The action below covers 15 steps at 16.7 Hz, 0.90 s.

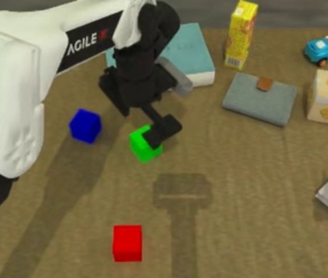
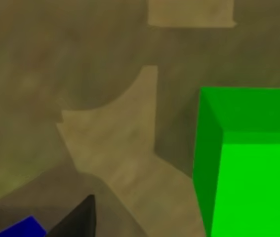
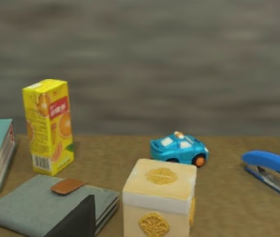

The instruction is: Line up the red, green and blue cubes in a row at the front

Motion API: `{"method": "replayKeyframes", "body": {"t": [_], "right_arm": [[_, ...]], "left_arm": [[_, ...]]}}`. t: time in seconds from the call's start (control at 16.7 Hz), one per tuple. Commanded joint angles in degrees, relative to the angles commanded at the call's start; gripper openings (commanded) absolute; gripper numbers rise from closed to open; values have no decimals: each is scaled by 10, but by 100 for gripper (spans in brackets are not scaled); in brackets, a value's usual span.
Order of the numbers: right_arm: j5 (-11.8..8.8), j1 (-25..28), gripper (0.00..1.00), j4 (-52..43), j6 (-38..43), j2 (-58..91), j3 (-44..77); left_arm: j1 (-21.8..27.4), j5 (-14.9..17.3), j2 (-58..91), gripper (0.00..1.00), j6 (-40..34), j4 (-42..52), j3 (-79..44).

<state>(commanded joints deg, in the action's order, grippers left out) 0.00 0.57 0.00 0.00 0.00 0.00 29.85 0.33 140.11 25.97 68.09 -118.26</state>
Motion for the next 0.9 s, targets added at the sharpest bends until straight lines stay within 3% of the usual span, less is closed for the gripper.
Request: {"method": "replayKeyframes", "body": {"t": [0.24, 0.54, 0.9], "right_arm": [[0, 0, 100, 0, 0, 0, 0], [0, 0, 100, 0, 0, 0, 0], [0, 0, 100, 0, 0, 0, 0]], "left_arm": [[0, 0, 21, 100, 0, -80, 58], [0, 0, 23, 100, 0, -87, 64], [0, 0, 23, 55, 0, -87, 64]]}}
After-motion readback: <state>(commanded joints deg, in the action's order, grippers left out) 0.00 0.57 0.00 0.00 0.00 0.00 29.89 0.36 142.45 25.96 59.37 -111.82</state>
